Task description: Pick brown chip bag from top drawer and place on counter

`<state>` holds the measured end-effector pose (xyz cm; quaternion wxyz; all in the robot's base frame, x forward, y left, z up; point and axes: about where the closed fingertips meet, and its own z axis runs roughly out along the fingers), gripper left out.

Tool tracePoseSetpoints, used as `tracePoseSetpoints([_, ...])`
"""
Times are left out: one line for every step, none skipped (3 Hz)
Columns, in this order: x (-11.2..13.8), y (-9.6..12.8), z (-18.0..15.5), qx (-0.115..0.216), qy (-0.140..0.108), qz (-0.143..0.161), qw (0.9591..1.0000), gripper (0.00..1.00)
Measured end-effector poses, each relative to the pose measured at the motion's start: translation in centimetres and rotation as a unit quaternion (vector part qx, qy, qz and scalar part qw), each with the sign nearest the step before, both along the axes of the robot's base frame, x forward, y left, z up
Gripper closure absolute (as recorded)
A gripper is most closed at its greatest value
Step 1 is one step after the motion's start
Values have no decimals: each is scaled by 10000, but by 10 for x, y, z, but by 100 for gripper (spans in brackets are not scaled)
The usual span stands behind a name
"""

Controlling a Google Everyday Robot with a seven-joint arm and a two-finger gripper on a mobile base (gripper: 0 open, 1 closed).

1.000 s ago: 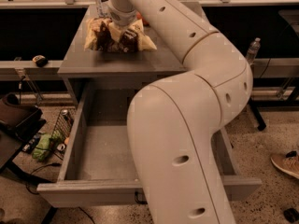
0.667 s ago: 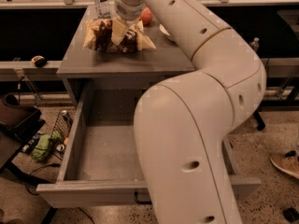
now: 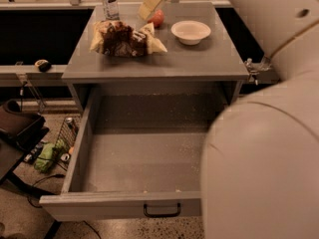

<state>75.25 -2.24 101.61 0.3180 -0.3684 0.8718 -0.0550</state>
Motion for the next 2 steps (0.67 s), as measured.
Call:
tracePoseSetpoints([-42, -51, 58, 394, -802, -672, 9937, 0])
tracePoseSetpoints([-104, -90, 134, 631, -2052, -1196, 9693, 0])
